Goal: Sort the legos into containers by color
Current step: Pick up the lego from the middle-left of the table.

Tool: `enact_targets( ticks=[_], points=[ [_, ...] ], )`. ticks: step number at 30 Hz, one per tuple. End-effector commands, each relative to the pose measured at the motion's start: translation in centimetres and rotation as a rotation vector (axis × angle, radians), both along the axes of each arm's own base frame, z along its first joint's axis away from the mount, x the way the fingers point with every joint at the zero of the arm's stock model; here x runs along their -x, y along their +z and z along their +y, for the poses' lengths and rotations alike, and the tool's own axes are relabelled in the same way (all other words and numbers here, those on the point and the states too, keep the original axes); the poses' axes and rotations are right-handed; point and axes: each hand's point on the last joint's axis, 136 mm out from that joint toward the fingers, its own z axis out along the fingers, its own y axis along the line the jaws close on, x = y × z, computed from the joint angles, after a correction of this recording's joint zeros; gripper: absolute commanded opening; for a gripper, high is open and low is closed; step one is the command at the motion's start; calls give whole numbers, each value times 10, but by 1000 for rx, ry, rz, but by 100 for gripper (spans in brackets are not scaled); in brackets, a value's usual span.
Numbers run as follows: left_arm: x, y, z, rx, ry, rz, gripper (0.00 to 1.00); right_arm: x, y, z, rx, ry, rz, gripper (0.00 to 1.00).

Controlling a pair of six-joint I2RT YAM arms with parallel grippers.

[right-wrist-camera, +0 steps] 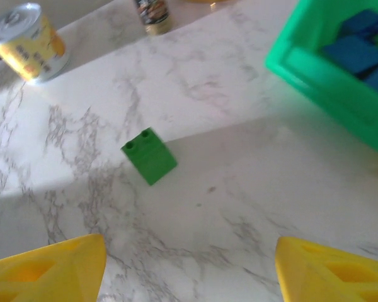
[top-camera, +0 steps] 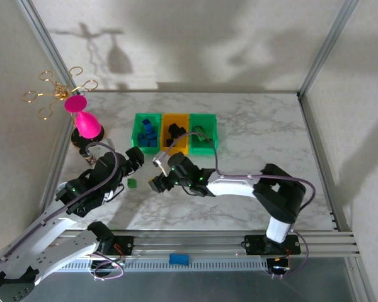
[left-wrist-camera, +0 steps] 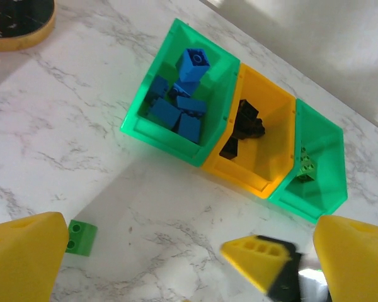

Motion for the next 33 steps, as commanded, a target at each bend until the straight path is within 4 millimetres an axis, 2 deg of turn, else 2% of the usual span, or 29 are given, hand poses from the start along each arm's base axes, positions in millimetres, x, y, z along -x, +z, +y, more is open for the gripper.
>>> enact_targets(
  ticks=[1, 6, 8, 11, 21, 28, 33],
  points=[
    [8, 5, 19, -29, 63, 11, 100, 12, 12, 41, -93, 128, -101, 72],
    [11, 8, 24, -23, 75, 3, 100, 21, -10, 71, -84, 216, -126, 72],
    [13, 9, 26, -27, 82, 2, 100, 25, -17, 77, -96, 247, -135, 72],
    [13, 9, 28, -25, 89, 2, 100, 21, -31, 85, -75, 256, -138, 73],
    [17, 9, 36, -20, 120, -18, 100, 11, -60, 105, -33, 287, -181, 75],
    [17, 10, 38, -18, 133, -23, 100, 1, -69, 117, -19, 283, -185, 68],
    [19, 9, 40, -17, 138, -33, 100, -4, -74, 117, -9, 281, -182, 58]
  ],
)
